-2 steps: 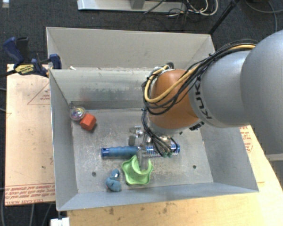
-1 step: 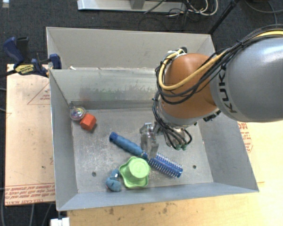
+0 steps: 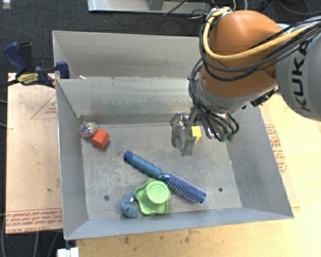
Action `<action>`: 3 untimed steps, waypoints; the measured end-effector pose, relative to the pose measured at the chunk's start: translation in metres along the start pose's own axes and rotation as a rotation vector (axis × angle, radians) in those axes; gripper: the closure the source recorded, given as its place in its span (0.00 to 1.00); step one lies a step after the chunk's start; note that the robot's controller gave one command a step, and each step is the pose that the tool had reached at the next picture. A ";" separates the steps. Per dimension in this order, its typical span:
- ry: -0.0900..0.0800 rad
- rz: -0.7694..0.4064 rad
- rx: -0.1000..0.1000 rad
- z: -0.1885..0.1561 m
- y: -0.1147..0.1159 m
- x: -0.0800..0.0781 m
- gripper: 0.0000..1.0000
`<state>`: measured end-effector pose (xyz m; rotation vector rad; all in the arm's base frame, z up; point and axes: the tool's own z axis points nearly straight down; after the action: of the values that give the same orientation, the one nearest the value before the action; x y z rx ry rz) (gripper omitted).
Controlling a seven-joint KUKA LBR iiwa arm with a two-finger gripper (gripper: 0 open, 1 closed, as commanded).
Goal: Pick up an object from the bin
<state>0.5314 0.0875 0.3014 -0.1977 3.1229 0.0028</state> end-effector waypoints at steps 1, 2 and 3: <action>0.009 0.000 0.000 0.005 0.000 0.001 0.00; 0.021 -0.069 -0.001 0.149 0.023 0.031 0.00; 0.010 -0.190 0.001 0.160 -0.030 0.008 0.00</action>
Offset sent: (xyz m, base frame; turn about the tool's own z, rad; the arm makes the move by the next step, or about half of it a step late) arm 0.0000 0.0000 0.0000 0.0000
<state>0.5295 0.0576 0.1416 -0.4950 3.1000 -0.0014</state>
